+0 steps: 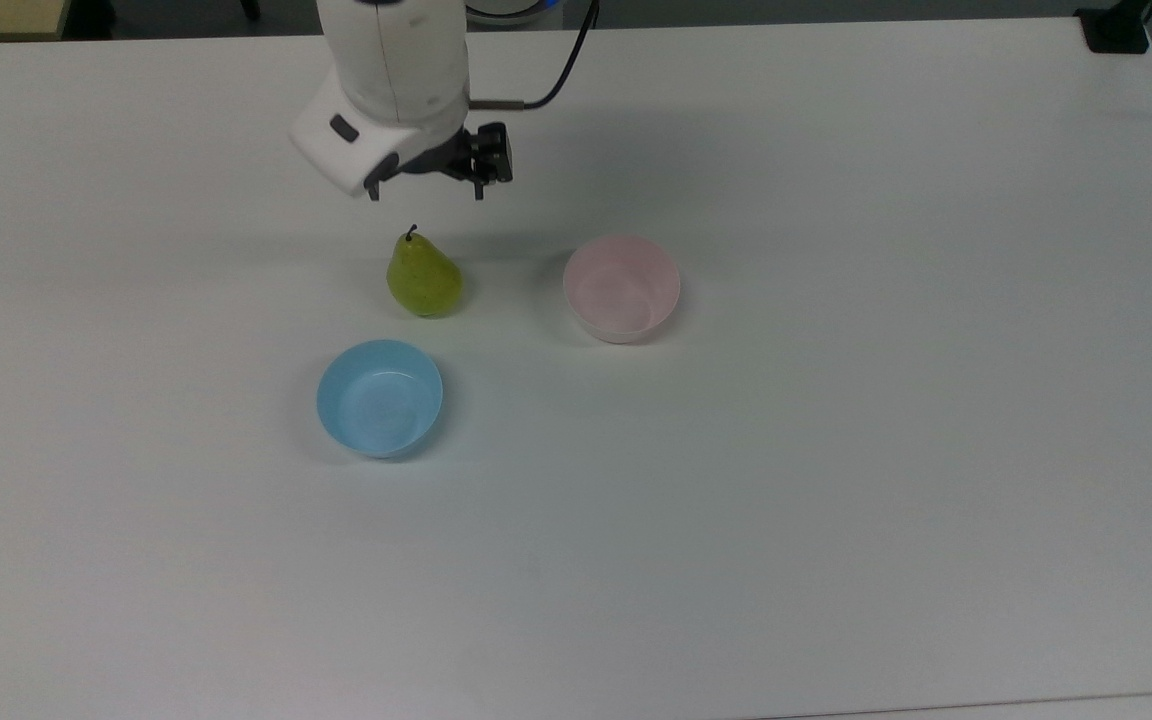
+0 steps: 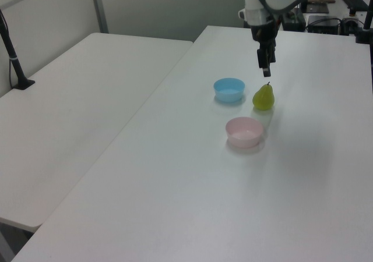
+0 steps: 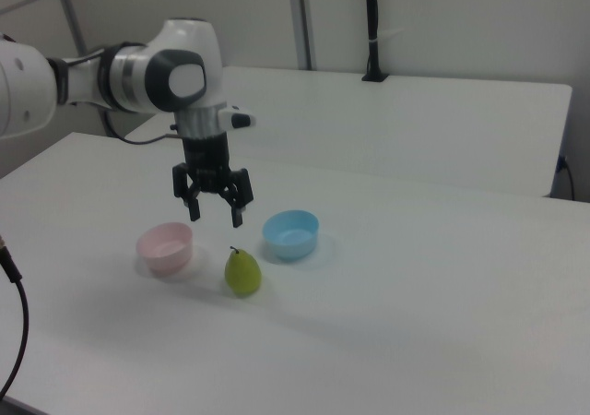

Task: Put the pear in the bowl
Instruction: 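Close the gripper around the green pear and lift it, then carry the pear over the pink bowl and lower it in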

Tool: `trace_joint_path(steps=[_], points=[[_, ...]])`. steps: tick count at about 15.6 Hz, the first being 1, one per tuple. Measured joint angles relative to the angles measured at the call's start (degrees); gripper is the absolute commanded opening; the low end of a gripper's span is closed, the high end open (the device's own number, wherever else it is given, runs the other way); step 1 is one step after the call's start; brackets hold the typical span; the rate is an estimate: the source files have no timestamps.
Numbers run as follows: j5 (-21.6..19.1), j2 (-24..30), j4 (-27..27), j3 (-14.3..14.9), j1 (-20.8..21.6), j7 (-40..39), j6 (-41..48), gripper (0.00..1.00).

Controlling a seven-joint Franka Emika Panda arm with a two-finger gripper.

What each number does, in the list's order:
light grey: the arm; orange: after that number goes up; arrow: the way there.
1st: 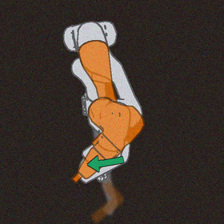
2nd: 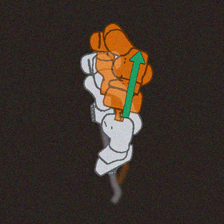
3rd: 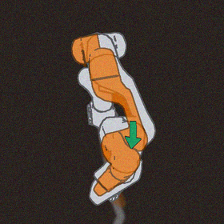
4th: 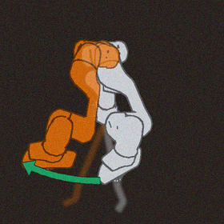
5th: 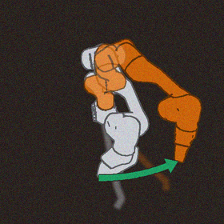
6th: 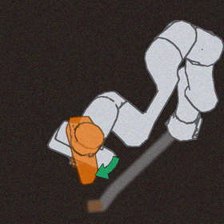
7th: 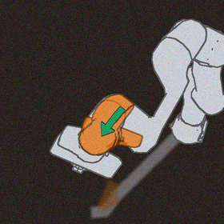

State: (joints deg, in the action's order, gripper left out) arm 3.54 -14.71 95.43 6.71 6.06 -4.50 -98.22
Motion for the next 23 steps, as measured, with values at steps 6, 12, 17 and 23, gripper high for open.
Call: trace_joint_path(steps=[6, 12, 17, 23], points=[[2.9, -6.3, 0.2, 0.0, 0.2, 0.0, -4.3, 1.0], [4.6, -10.8, 2.4, 0.0, 1.1, 0.0, -9.8, 0.67], [4.7, -11.0, 2.3, 0.0, 1.3, 0.0, -10.0, 0.2], [4.4, -8.2, 1.5, 0.1, 1.4, -1.9, -9.9, 0.21]])
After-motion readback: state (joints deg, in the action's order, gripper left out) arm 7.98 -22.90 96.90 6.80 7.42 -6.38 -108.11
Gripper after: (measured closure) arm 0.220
